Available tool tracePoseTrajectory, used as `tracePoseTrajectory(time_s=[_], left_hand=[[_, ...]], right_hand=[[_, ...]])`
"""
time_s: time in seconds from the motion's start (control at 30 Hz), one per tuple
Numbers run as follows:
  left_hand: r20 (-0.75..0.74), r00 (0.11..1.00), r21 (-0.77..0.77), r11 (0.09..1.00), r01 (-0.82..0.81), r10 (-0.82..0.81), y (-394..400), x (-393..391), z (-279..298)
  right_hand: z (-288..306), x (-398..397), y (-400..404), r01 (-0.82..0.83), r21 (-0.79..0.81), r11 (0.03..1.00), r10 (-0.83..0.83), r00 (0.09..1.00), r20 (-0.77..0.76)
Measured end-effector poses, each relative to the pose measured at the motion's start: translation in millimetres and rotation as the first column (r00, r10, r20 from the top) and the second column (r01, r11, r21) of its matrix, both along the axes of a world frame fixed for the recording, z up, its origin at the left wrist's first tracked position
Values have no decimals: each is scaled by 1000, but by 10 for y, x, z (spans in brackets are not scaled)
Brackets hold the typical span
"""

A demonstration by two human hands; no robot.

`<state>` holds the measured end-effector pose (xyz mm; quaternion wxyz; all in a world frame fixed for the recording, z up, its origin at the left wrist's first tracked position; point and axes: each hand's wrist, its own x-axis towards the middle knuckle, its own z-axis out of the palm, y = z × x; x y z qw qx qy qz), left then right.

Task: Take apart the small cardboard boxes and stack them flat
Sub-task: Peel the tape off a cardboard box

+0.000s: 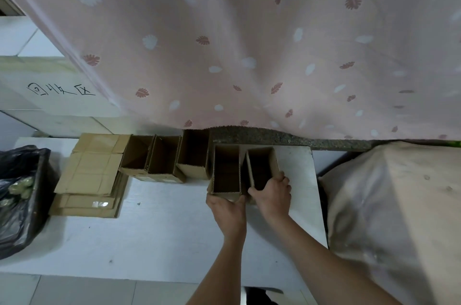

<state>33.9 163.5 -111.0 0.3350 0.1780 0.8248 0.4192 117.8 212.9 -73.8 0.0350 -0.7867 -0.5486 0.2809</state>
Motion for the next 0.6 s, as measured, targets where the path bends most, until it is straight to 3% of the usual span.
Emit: tracePoseTrajectory(time_s=[0.6], left_hand=[[-43,998,-59,997,47,-49,-1303,131,47]], right_hand=[[-35,455,-1286,8,33,999,-7,999,-34]])
